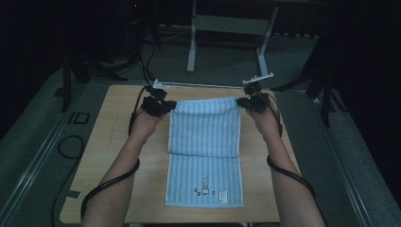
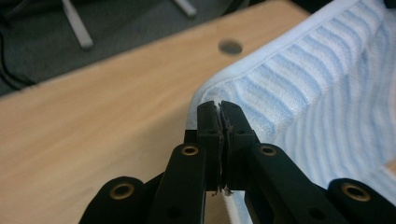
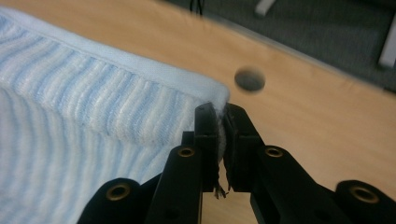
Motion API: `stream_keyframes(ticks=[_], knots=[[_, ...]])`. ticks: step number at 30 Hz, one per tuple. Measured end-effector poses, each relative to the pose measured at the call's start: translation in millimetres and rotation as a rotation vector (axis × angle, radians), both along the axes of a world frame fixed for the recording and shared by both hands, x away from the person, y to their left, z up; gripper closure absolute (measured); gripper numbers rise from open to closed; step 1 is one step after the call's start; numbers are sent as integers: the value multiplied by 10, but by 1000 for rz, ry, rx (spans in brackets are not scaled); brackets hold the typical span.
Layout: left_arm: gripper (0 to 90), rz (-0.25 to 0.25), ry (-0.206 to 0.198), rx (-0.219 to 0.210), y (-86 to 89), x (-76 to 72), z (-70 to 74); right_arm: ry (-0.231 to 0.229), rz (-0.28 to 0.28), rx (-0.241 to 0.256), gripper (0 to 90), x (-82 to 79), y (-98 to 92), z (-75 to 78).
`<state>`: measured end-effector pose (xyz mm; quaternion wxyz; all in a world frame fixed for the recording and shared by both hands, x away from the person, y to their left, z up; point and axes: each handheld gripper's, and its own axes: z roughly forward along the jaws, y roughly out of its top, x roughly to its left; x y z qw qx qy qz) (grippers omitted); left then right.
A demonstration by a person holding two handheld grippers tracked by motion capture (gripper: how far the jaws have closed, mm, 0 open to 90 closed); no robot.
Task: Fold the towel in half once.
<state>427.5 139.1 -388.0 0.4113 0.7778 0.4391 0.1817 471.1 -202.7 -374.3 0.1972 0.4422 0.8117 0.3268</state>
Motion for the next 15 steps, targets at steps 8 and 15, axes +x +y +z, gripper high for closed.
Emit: stream_keyframes(ticks=[8,15], knots=[[873,-40,-117,-32,53,-343,216,-144,85,56,846,-387,-85,437],[873,-90,-34,-24,27,-716,-222,-120,155,27,846,-777,-136,14]])
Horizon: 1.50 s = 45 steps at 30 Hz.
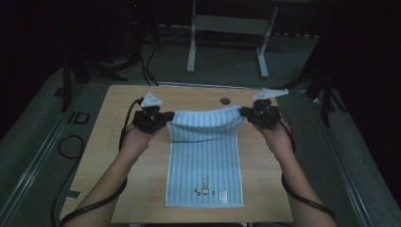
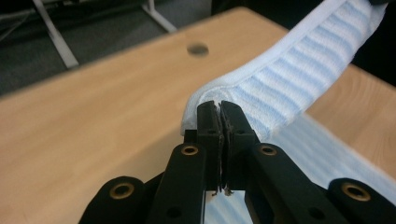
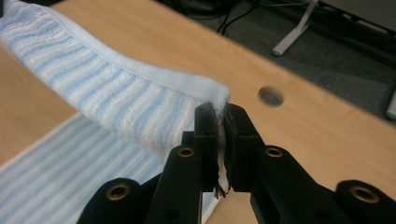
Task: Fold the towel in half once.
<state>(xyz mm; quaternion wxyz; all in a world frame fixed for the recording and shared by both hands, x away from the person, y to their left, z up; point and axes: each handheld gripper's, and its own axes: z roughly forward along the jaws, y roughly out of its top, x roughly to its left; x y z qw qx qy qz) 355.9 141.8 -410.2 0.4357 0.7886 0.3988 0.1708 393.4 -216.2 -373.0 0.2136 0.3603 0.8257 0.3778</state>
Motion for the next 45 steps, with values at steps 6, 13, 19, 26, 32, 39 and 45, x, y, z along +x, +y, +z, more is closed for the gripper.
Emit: stream_keyframes(ticks=[6,13,19,26,32,39,45], knots=[[872,-40,84,-19,39,-342,-501,72,57,12,845,-403,-142,-534],[870,-98,150,38,-72,-714,-936,150,88,0,845,-786,-230,-1040],[869,-89,247,38,-103,-712,-1183,217,94,0,845,-863,-232,-1274],[868,-86,121,27,-50,-787,-859,166,86,18,845,-821,-192,-1084],[565,-232,286,102,111,-1287,-944,161,147,95,648,-1583,-353,-995],[449,-257,300,86,155,-1321,-1064,219,60,84,606,-1684,-558,-1170],[455,-267,303,78,27,-1010,-1102,285,119,45,570,-1504,-319,-1354]])
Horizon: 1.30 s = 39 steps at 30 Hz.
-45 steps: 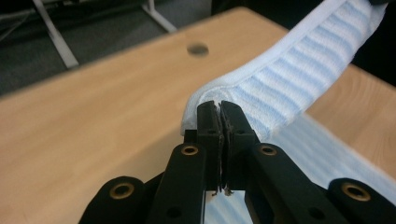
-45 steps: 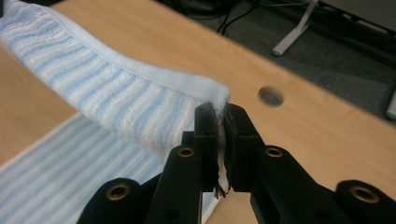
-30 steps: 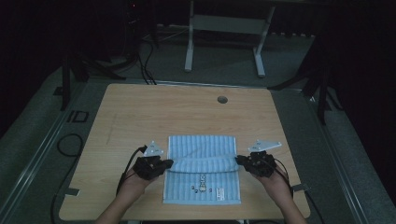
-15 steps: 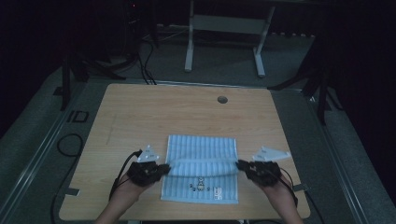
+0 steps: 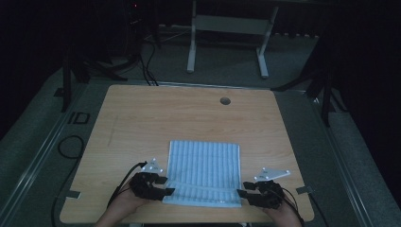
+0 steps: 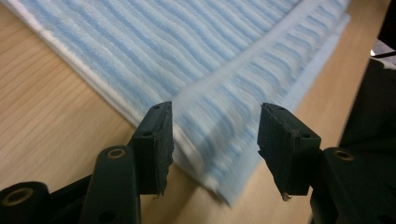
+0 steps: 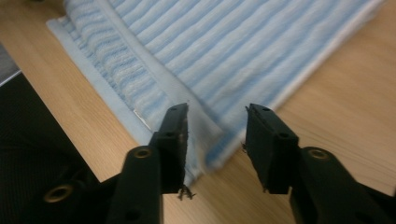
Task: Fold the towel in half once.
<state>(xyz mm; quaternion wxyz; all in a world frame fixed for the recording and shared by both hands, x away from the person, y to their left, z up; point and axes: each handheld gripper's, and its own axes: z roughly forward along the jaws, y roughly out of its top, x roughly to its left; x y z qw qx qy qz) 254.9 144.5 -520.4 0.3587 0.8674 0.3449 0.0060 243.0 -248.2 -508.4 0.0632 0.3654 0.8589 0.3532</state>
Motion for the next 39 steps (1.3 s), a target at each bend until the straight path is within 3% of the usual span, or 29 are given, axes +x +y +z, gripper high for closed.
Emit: stream_keyframes(ticks=[2,4,7,8,9,15,18,19,20,21,24,28,30,32,35,38,39], knots=[[454,-12,44,8,-46,86,-42,15,7,-12,539,50,56,-46],[454,-24,52,67,-127,119,-86,34,19,-16,547,71,89,-69],[479,-36,40,102,-185,101,-114,40,65,-49,739,66,149,-100],[560,-34,40,86,-178,96,-110,36,87,-61,783,50,167,-101],[727,-24,28,84,-164,91,-95,20,102,-74,795,21,187,-78],[888,4,-22,29,-66,-14,46,-21,104,-51,803,-52,166,39],[890,-2,-30,18,-53,-68,75,-29,109,-31,804,-109,151,94],[890,3,-56,70,-64,-110,68,-33,111,-27,803,-130,145,105],[869,15,-60,74,-65,-101,50,-40,117,-25,804,-192,140,112],[773,28,-61,80,-58,-71,27,-39,119,-32,804,-204,142,101],[691,48,-38,75,-52,42,-38,-28,112,-37,804,-195,139,56],[688,31,-24,96,-115,141,-104,-22,113,-47,804,-180,142,20],[642,-3,-25,134,-169,147,-148,-18,108,-47,804,-167,139,18],[617,-21,-27,135,-201,133,-175,-20,104,-48,804,-154,134,19],[646,-31,-69,173,-241,87,-173,-20,102,-48,804,-142,126,14],[786,-23,-92,179,-262,47,-140,-17,96,-48,804,-136,129,5],[793,-19,-101,180,-258,30,-116,-19,94,-50,804,-136,129,7]])
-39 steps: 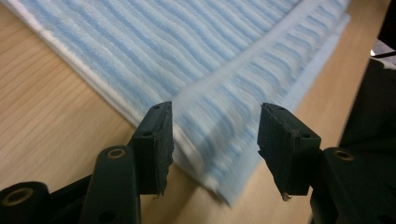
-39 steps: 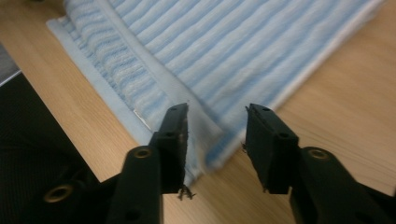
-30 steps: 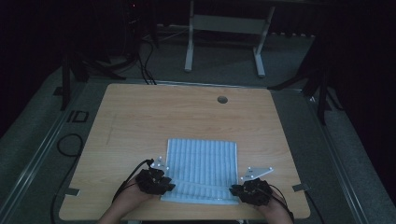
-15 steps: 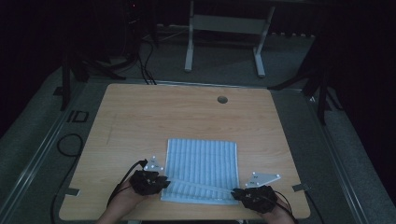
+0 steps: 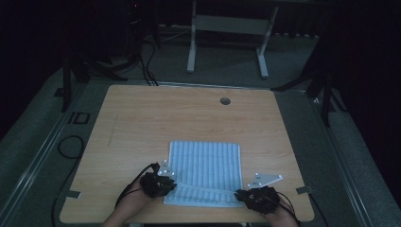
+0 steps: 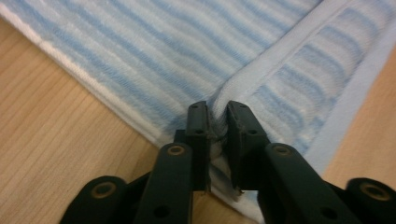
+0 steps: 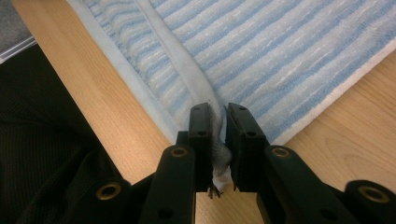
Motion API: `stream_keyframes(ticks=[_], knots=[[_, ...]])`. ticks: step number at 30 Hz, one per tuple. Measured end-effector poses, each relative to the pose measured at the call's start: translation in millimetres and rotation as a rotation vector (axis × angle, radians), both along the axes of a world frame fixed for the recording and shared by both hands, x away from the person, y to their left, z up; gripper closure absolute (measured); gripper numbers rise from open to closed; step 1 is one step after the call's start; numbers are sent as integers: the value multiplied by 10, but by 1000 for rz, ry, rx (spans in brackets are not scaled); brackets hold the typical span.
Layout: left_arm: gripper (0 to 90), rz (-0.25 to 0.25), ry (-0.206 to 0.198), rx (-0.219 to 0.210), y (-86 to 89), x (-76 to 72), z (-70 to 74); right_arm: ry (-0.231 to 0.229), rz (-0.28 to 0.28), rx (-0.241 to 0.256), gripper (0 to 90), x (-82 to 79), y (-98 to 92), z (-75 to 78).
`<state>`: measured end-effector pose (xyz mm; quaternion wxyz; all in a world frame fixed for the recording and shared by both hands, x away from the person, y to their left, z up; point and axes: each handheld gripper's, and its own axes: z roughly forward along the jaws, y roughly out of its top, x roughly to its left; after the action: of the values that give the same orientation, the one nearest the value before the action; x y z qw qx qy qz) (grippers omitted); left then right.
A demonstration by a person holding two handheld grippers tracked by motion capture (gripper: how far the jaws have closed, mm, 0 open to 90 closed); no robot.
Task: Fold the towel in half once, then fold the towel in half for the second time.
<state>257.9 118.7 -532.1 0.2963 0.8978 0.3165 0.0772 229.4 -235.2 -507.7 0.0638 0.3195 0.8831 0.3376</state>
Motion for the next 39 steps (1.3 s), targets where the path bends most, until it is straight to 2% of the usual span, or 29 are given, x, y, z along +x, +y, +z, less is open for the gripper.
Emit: stream_keyframes(ticks=[2,4,5,8,10,11,12,13,15,16,19,22,27,30,32,34,39], knots=[[803,6,-15,-28,26,-38,65,-3,3,1,804,-5,-1,15],[803,8,-4,-76,79,-83,139,-10,1,5,803,-18,-7,45],[802,7,-11,-83,106,-115,171,-15,3,10,803,-26,-11,60],[801,-21,20,-113,182,-221,211,-17,12,18,803,-78,-11,94],[788,-63,73,-121,220,-293,198,-7,26,21,800,-130,-5,86],[774,-81,81,-120,235,-335,191,-1,34,15,793,-159,0,74],[736,-79,92,-117,251,-367,184,6,43,13,778,-187,1,60],[656,-79,112,-117,267,-387,176,14,47,13,767,-215,-1,47],[615,-77,132,-147,314,-420,179,14,57,-3,724,-251,-18,33],[575,-79,140,-156,334,-430,186,13,55,-7,720,-261,-32,37],[572,-52,123,-143,384,-424,210,11,34,5,696,-264,-91,70],[542,-18,109,-115,400,-364,217,-2,13,9,666,-223,-133,110],[542,-3,101,-72,367,-192,193,-19,-10,-4,628,-36,-148,147],[526,18,99,-65,345,-53,194,-20,-29,-1,599,144,-163,156],[510,25,93,-77,339,52,208,-27,-46,1,580,282,-177,172],[510,33,74,-80,323,153,223,-39,-64,-15,571,417,-183,194],[505,66,61,-73,299,454,233,-47,-110,-43,564,775,-208,234]])
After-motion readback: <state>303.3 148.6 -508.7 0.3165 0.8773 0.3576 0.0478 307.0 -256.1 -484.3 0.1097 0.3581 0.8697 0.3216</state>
